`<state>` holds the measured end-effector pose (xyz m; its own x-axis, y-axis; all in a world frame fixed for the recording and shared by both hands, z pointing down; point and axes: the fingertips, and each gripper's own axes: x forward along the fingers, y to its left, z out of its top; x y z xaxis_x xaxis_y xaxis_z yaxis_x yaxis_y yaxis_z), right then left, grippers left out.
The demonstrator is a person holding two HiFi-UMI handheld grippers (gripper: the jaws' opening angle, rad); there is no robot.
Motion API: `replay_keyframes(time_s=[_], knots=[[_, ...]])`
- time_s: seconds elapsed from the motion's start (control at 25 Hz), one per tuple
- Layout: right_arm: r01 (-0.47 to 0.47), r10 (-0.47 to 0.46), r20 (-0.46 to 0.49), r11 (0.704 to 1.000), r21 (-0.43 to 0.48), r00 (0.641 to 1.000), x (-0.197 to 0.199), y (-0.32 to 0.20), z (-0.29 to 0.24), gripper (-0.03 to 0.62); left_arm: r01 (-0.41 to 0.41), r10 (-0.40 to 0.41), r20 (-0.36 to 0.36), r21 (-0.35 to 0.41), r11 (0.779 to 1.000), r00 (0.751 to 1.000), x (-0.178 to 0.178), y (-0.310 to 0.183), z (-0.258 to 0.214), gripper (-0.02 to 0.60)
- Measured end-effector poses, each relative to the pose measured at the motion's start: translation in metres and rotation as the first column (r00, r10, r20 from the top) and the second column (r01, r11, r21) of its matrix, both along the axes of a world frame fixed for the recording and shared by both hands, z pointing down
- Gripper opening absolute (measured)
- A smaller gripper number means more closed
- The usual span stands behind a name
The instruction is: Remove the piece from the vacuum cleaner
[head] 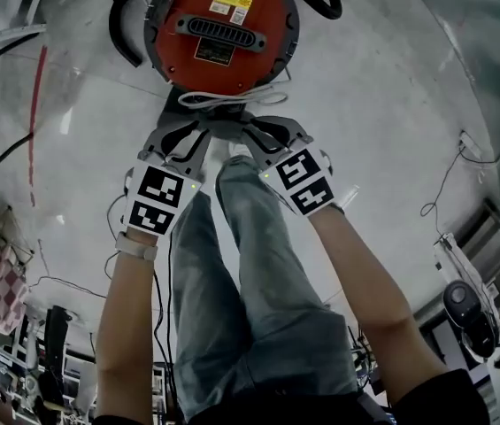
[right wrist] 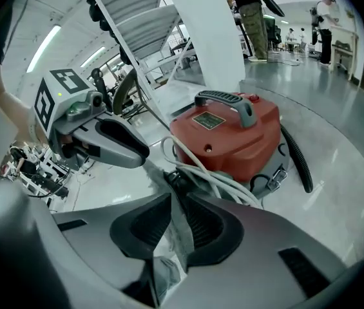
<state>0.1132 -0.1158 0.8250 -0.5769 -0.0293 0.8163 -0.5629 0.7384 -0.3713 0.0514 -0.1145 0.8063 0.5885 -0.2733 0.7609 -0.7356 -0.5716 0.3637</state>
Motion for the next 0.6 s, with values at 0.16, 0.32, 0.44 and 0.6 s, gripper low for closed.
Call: replay_keyframes(time_s=[0.16,0.32,0.44,0.6], knots=[[0.016,-0.016,-0.004,1.000,-0.009,1.000,-0.002,0.003,0.011,0.084,-0.035,0.035,0.001,-0.001,0.999,0.999,0.003,-0.003,0.009,0.080],[0.025,-0.025,0.000,0.999,-0.020,1.000,-0.005,0.003,0.019,0.086,-0.093,0.094,0.012,-0.017,0.995,0.996,0.012,-0.001,0.024,0.080],[0.028,-0.028,0.002,0.999,-0.031,1.000,-0.010,0.009,0.026,0.087,-0.149,0.150,0.067,-0.026,0.989,0.986,0.007,0.014,0.042,0.089],[0.023,-0.023,0.008,0.999,-0.032,1.000,-0.023,0.016,0.033,0.087,-0.151,0.153,0.070,-0.040,0.988,0.986,-0.004,0.024,0.055,0.091]])
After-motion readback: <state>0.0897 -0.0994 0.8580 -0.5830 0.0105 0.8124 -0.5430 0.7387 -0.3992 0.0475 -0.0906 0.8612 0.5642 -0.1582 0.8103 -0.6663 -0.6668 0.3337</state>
